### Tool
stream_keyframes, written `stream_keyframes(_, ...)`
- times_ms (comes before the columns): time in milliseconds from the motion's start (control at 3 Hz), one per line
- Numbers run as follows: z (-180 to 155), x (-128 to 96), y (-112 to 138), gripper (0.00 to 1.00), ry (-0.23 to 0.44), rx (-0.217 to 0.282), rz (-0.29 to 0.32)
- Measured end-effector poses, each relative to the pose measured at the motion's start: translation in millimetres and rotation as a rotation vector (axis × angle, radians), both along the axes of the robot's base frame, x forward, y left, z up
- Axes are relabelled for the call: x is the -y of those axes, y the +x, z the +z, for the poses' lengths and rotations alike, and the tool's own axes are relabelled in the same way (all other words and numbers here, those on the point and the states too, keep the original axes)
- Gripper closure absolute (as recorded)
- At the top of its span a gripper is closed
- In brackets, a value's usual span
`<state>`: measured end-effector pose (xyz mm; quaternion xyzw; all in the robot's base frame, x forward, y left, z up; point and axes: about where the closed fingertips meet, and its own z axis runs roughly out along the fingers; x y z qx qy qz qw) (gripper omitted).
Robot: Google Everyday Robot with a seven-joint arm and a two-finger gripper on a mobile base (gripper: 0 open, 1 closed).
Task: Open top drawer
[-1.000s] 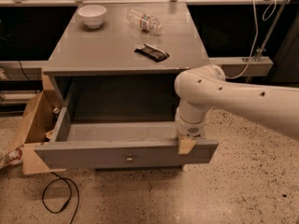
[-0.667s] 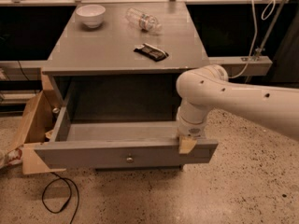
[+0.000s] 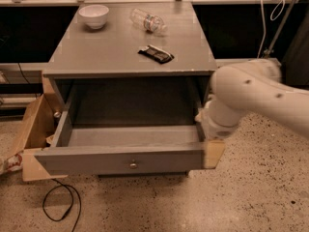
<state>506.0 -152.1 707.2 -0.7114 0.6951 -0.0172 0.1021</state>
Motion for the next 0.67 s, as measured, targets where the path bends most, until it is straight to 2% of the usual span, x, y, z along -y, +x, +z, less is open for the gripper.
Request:
stream_keyframes(333,85.9,35.8,-15.4,0.00,0.036,0.179,-0.070)
stream_keyframes(667,142.3,59.7,-31.0,0.00,0.041,0.286,-0.123)
